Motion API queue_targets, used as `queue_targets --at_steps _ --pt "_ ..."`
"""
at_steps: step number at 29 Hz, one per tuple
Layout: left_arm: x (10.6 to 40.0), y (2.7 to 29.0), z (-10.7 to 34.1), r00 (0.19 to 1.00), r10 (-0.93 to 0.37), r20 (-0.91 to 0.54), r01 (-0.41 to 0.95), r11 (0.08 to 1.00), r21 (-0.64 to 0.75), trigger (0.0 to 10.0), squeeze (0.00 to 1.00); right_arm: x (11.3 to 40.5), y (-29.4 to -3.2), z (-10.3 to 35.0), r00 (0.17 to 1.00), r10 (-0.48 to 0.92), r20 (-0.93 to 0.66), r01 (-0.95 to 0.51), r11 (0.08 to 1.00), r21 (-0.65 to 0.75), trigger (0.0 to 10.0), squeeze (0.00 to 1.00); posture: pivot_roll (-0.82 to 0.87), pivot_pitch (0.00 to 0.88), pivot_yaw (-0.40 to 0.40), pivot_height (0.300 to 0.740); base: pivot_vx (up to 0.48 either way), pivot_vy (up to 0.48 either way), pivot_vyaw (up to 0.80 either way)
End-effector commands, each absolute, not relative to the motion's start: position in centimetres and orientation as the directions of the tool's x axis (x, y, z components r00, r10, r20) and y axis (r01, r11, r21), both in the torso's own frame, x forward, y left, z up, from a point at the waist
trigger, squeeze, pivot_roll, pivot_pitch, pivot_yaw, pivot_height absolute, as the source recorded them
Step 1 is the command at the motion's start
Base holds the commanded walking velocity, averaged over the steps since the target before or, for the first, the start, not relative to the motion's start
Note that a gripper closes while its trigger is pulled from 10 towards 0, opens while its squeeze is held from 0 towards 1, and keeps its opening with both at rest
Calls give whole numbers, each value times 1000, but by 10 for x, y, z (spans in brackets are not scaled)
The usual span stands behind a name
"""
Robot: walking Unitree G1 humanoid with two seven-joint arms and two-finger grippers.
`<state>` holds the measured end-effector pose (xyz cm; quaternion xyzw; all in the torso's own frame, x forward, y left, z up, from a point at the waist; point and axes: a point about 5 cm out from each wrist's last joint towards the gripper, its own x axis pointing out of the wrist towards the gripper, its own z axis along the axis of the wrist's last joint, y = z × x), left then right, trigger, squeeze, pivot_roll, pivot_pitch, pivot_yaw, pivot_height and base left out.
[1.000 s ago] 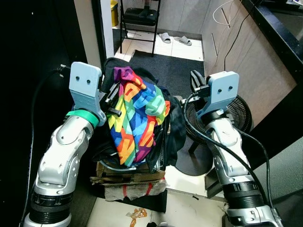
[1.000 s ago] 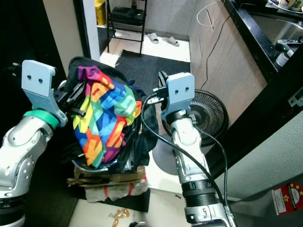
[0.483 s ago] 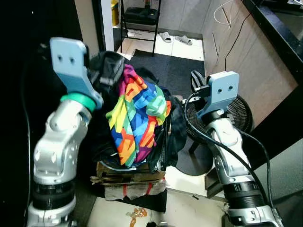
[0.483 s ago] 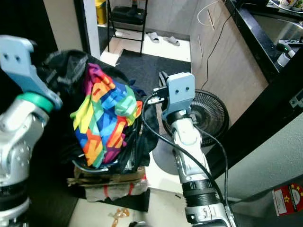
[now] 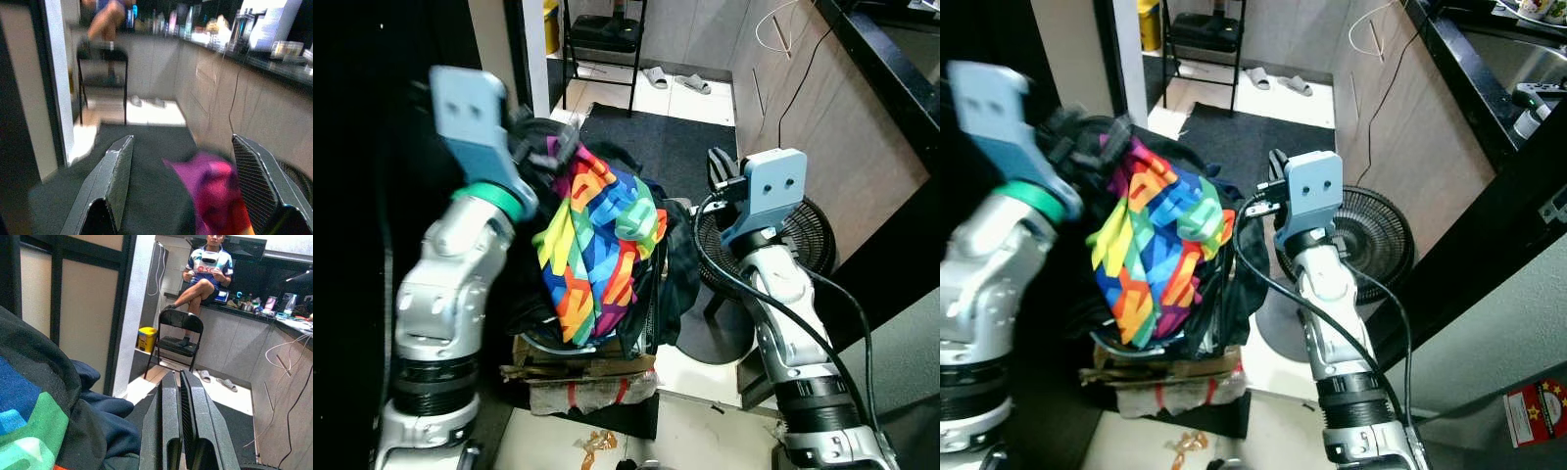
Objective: Clothes washing
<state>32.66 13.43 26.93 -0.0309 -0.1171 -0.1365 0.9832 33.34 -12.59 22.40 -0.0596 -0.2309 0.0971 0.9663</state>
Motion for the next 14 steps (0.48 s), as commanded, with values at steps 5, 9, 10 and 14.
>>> queue_targets --at_steps 5,9,10,14 --pt "339 121 269 936 -290 199 299 954 -19 10000 0 333 -127 218 887 206 413 -154 976 -156 10000 0 10 65 -28 740 0 0 0" --pt "339 119 269 935 -299 192 307 952 -14 10000 0 333 -127 218 887 205 414 -153 976 -155 10000 0 10 65 -28 740 0 0 0" --pt "339 119 269 935 -299 192 307 952 -14 10000 0 333 -127 218 887 205 414 -153 976 -155 10000 0 10 65 -28 740 0 0 0" --pt "341 117 265 939 -302 165 309 951 -19 10000 0 332 -128 216 889 202 411 -150 976 -155 10000 0 14 68 -28 740 0 0 0"
